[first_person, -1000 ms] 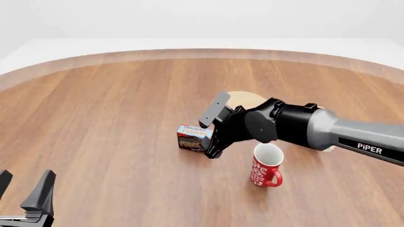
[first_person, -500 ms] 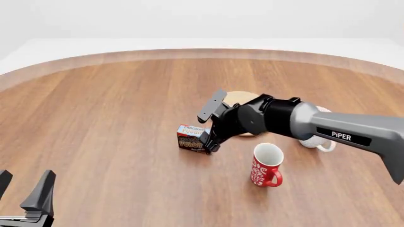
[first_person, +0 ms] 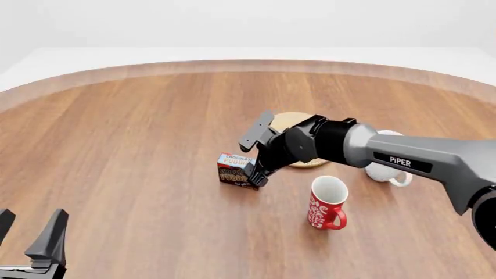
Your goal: Put the chocolate pudding to the left of the plate.
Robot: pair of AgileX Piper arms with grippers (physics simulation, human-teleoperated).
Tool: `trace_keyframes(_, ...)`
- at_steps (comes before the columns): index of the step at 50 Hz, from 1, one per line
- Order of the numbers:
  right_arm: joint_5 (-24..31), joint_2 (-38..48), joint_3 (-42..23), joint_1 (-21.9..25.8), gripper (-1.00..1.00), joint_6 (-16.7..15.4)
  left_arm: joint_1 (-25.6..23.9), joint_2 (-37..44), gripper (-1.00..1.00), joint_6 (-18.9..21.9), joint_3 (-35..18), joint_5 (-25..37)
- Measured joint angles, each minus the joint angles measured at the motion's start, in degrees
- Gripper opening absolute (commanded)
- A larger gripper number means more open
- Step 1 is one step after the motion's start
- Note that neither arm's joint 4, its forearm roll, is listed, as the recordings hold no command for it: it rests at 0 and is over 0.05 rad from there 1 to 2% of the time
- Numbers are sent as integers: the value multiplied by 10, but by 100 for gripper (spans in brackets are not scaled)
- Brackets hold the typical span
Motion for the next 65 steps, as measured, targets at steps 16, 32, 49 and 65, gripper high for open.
trace_keyframes(16, 9, 23, -22, -2, 100, -1, 0, 0, 100, 0, 0, 0)
trace_keyframes(32, 18, 42, -33, -5, 100, -2, 0, 0, 100, 0, 0, 0)
trace_keyframes(49, 29, 64, -46, -8, 100, 0, 0, 0, 100, 0, 0, 0)
trace_keyframes(65, 37, 76, -56, -8, 100, 5, 0, 0, 100, 0, 0, 0)
